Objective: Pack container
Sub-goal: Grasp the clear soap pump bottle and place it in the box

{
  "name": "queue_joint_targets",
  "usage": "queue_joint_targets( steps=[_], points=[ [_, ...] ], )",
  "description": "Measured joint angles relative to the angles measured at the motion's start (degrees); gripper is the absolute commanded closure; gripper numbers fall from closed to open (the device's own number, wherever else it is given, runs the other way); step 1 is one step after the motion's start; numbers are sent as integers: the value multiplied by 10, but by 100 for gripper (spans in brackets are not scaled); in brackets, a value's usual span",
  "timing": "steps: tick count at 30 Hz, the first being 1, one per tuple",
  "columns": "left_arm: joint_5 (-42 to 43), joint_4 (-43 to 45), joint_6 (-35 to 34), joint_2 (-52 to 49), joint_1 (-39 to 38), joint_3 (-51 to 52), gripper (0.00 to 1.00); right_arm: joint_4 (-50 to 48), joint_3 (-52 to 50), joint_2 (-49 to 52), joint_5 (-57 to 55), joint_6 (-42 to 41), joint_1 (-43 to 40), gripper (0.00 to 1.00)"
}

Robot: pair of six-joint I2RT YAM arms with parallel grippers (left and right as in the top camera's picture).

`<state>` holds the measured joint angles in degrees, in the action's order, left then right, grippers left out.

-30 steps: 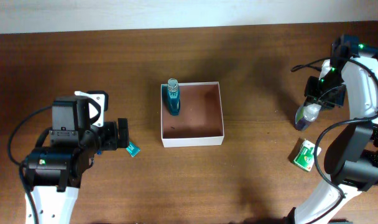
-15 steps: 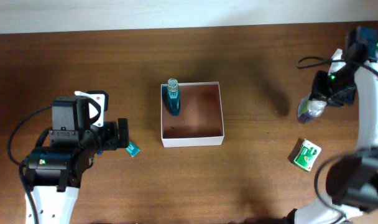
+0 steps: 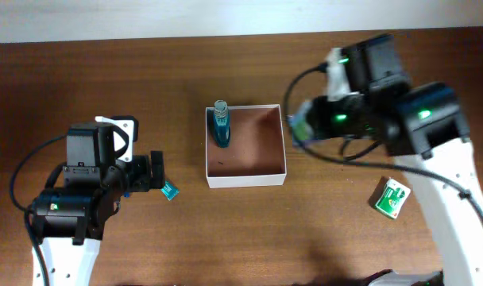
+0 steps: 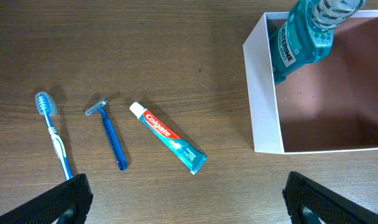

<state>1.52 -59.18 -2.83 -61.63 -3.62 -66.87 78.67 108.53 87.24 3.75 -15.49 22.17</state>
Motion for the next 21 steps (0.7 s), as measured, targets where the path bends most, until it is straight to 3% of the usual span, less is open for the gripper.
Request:
queue_joint_targets(
  steps=[4, 12, 21],
  points=[
    [0, 0, 0, 0, 0, 0, 1, -33, 11, 35, -17, -17, 46, 96],
    [0, 0, 0, 0, 0, 0, 1, -116, 12, 192, -37, -25, 49, 96],
    [0, 0, 0, 0, 0, 0, 1, -170, 12, 247, -37, -25, 49, 96]
  ],
)
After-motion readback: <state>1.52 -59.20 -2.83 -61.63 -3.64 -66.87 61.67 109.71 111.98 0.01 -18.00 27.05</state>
